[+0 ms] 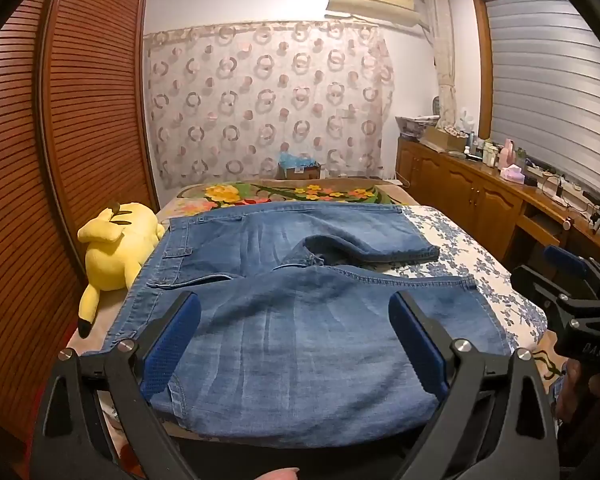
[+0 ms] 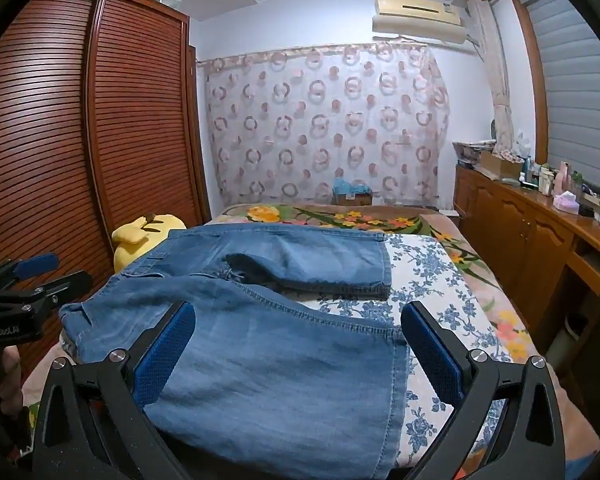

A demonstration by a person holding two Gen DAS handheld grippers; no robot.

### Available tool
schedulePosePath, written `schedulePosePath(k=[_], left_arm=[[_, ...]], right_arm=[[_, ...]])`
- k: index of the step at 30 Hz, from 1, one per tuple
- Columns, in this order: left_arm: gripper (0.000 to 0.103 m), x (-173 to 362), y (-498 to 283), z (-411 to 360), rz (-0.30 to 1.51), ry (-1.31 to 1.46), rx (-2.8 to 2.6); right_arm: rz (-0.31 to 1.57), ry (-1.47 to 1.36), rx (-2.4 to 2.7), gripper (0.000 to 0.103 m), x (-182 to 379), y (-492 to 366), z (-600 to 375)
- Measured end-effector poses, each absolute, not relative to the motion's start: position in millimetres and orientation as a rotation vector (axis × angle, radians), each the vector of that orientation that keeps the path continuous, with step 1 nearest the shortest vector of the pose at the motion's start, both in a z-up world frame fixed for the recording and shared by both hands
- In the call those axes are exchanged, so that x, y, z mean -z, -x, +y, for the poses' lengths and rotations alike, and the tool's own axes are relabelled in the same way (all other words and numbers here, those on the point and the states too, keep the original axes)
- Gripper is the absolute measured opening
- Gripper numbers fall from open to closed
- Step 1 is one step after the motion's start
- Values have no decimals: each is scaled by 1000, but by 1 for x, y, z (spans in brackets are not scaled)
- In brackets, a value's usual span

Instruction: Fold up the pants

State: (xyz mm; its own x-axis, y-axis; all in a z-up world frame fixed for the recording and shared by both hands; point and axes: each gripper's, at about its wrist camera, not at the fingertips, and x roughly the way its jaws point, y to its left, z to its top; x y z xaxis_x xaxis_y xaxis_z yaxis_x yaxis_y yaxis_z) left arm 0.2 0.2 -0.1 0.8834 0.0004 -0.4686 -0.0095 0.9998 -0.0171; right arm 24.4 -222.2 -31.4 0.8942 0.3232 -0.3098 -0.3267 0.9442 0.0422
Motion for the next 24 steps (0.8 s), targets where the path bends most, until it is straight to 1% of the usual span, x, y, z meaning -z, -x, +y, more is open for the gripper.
schedulePosePath(k=[24], left_arm=[[96,-4,2,1,476,11,-11]], right_arm=[[314,-3,-320,103,30,-20,-224]])
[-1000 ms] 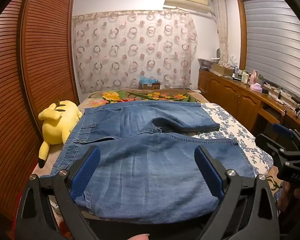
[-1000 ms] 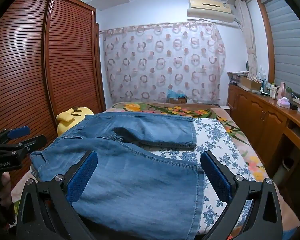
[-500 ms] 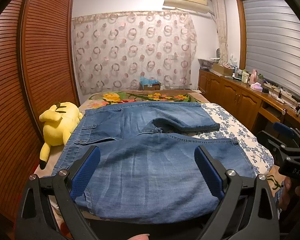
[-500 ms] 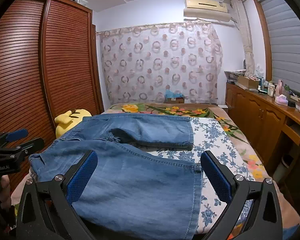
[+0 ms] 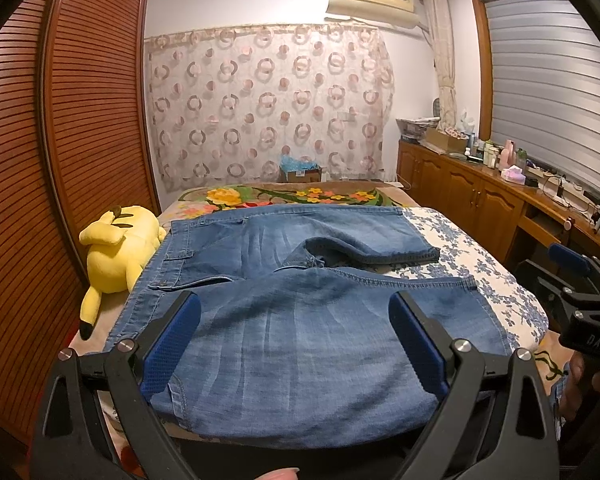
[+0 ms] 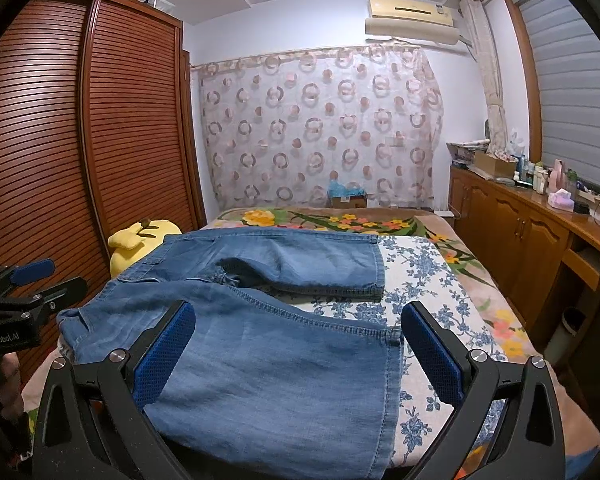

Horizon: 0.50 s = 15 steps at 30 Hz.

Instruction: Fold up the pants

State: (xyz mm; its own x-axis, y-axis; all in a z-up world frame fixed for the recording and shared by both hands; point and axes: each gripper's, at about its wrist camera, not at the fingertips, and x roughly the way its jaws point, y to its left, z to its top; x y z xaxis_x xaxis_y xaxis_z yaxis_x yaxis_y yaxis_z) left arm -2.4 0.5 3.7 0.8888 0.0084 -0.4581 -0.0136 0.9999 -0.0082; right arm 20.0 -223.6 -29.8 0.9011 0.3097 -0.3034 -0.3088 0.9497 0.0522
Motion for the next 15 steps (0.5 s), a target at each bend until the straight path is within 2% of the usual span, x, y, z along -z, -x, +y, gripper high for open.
schedulePosePath(k=[15], left_arm=[[96,-5,3,2,473,9,-12]], right_arm=[[313,-9,-320,103,31,-21,-224]])
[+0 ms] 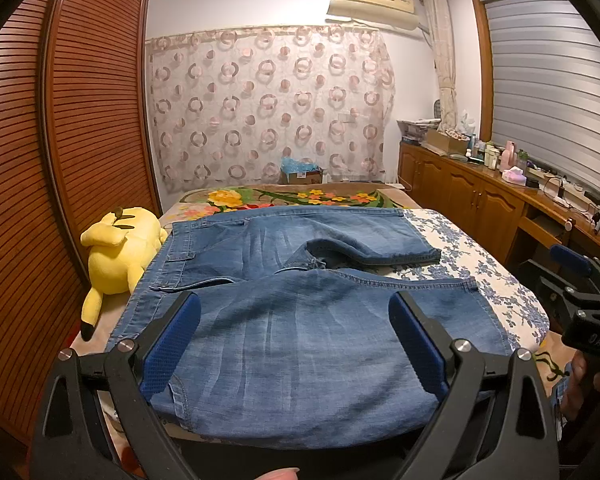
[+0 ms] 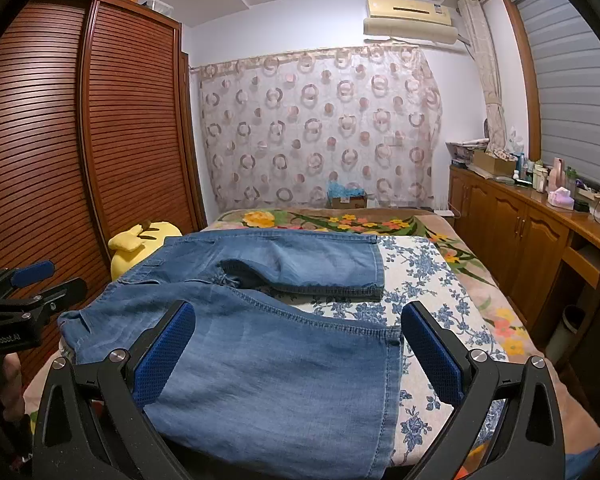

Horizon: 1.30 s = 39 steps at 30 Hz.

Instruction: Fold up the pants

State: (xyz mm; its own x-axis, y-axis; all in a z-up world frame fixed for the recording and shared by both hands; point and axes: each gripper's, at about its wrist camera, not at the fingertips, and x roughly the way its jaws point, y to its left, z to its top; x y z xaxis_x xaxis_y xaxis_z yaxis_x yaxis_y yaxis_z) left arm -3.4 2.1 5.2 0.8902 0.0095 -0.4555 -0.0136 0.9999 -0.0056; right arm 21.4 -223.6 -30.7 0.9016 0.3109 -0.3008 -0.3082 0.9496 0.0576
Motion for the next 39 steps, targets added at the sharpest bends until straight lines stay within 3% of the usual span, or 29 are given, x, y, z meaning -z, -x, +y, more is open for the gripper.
schedulePosePath(k=[39], left_arm=[[96,-5,3,0,469,2,-14]], right_arm=[[311,-18,-320,103,31,-22,-227]])
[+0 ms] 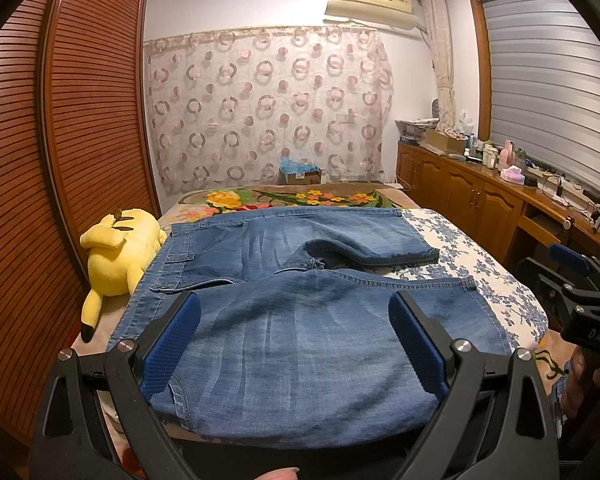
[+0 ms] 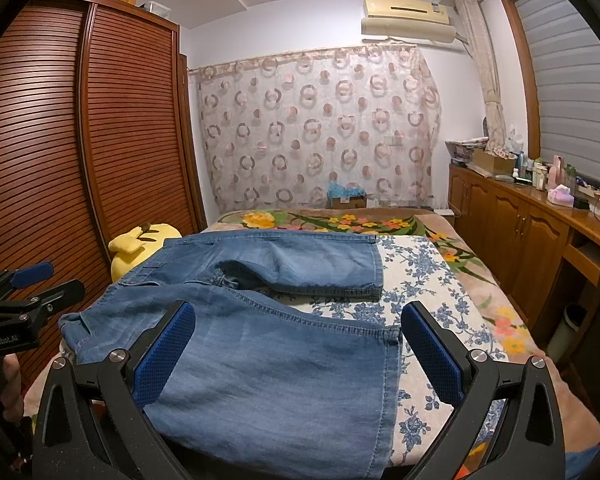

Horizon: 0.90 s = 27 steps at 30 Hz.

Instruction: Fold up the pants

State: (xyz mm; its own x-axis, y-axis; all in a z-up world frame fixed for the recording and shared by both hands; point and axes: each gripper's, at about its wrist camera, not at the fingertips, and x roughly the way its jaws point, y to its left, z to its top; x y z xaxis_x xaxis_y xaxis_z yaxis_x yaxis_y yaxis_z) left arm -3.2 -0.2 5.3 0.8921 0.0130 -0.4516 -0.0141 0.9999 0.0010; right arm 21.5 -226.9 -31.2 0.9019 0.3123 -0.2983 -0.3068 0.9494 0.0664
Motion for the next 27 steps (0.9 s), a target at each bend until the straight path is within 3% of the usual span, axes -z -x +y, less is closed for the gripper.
schedulePosePath(k=[7,27], left_arm=[[96,-3,-5,4,526,6,4],[96,74,-52,25,809,0,19]], right_arm=[[334,-14,-323,103,37,-25,-227],[426,-4,-304,103,49,-33,-230]])
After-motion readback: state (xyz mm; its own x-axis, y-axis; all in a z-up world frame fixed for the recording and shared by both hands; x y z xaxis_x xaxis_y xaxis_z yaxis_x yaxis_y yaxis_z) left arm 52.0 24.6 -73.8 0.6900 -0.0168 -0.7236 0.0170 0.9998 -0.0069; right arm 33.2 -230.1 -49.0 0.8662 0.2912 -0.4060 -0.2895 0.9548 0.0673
